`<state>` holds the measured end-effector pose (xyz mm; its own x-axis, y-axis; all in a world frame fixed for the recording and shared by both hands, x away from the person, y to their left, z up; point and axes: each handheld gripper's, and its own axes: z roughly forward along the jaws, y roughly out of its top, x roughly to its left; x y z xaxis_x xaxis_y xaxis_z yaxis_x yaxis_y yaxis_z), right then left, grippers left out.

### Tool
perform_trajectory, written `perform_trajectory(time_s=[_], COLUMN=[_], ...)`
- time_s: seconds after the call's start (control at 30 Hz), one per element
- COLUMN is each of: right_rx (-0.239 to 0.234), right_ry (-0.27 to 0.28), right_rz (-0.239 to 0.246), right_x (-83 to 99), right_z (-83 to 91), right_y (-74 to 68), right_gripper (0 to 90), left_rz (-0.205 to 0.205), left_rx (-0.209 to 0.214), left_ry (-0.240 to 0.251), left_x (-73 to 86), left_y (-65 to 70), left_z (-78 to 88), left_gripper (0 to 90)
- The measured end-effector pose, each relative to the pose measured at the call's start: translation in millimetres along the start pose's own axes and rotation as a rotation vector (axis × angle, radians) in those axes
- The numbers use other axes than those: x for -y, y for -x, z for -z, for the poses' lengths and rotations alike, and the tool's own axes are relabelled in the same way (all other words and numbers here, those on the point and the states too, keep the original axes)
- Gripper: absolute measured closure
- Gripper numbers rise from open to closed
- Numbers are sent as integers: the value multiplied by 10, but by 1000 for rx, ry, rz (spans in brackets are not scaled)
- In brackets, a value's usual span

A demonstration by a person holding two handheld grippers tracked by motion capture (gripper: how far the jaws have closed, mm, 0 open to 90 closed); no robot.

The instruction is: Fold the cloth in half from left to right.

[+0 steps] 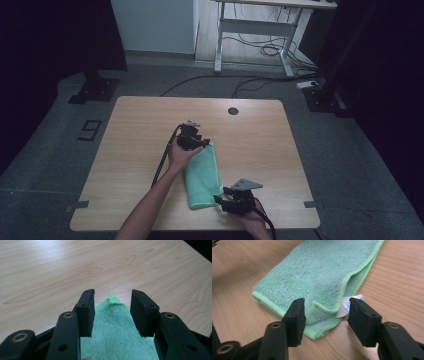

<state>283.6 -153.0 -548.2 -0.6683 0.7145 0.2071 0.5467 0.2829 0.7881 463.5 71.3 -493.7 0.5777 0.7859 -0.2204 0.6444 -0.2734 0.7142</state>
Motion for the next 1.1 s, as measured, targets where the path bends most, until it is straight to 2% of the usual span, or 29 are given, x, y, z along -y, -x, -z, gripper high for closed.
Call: perform_trajectory(time_s=[0.27,0.43,0.57,0.63,0.77,0.83,0.97,1.1], right_rx=[-11,-20,-36,-56,-83,-82,-90,-88], right_ry=[17,37,24,17,-3,-20,-59,-67], right_rz=[9,2,25,36,53,62,72,79], right_x=[-42,-151,-260,-324,-422,-432,-405,-369], right_z=[81,76,-48,-143,-359,-438,-511,-499], right_y=[43,113,123,119,107,92,82,80], right_gripper=[451,451,452,459,472,478,483,491], left_rz=[-21,-33,-42,-61,-61,-70,-73,-81], left_rx=[5,-11,-6,-21,-17,-18,-12,-6], left_ry=[-11,-38,-73,-95,-128,-142,-141,-143], left_x=[215,412,533,584,669,702,702,674], left_y=[-31,-64,-77,-73,-100,-104,-111,-121], left_z=[226,262,282,287,276,255,230,191], left_gripper=[543,542,544,544,549,551,553,559])
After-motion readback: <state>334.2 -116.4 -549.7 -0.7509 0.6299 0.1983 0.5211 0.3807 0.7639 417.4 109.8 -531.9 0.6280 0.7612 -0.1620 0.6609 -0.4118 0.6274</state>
